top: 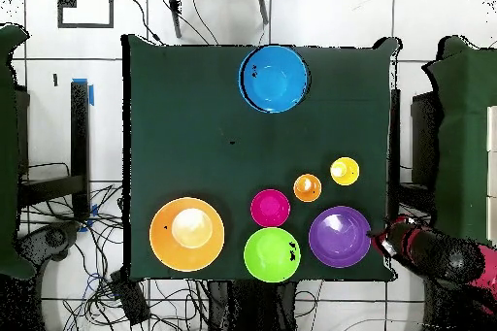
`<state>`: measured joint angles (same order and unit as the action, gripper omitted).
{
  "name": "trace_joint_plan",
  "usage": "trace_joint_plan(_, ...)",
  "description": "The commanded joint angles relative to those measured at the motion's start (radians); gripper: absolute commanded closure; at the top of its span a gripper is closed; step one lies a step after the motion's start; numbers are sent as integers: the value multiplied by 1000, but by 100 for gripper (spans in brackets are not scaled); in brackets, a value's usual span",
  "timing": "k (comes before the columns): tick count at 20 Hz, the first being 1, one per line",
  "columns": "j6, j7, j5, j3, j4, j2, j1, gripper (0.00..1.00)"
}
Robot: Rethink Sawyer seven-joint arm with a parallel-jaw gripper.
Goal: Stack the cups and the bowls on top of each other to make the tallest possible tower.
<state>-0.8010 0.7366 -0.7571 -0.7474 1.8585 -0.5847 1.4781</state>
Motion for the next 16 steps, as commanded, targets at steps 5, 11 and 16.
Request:
trace_joint_plan(5,150,135,-69,153,15,152,-61,0)
trace_joint_plan(11,179,125,-58,179,5,165,-80,0)
trace_joint_plan(16,184,119,-39,187,6,156,-88,0)
